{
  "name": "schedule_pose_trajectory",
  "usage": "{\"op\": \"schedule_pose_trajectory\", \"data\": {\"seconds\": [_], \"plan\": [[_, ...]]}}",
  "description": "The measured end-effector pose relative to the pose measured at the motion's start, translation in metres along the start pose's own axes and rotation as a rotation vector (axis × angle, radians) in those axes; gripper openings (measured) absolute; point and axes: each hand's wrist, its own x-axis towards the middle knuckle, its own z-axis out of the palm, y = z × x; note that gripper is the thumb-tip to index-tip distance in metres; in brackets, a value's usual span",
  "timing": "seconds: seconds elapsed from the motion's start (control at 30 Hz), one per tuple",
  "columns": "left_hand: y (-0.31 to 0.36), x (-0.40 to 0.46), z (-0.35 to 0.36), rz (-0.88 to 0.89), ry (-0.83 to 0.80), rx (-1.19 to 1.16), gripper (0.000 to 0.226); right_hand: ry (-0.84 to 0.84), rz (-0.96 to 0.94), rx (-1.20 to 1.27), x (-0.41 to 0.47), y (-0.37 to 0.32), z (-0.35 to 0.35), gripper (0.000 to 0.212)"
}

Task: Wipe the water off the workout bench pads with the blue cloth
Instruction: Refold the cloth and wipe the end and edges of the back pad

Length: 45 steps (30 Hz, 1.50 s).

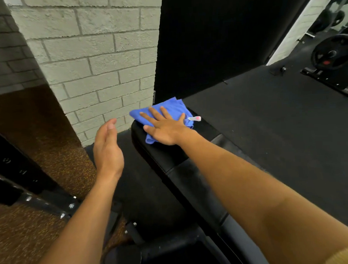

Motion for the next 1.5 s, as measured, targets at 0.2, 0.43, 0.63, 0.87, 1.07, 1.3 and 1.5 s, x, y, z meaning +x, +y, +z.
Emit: {"op": "schedule_pose_trajectory", "data": {"seconds": [0.2,0.43,0.63,0.87,1.07,1.3,1.5], "plan": [[0.006,-0.008,0.004,0.292,-0.187,0.159,0.045,-0.046,-0.189,0.172,-0.044,0.002,0.016,0.058],[0.027,0.002,0.054,0.496,-0.855,0.598,0.035,0.44,0.014,0.437,-0.103,0.067,-0.023,0.015],[0.03,0.005,0.082,0.627,-0.969,0.825,0.029,0.098,0.097,0.18,-0.12,0.099,-0.032,0.009],[0.037,-0.005,0.111,0.608,-1.081,0.948,0.031,0.038,-0.063,0.125,-0.114,0.1,-0.026,0.015],[0.055,-0.012,0.119,0.447,-1.136,1.018,0.031,0.005,-0.12,0.2,-0.119,0.107,-0.037,0.024],[0.053,-0.001,0.146,0.423,-1.33,1.019,0.045,-0.017,-0.118,0.2,-0.121,0.107,-0.052,0.021],[0.054,0.003,0.172,0.487,-1.357,0.993,0.026,-0.034,-0.034,0.173,-0.114,0.101,-0.058,0.024]]}}
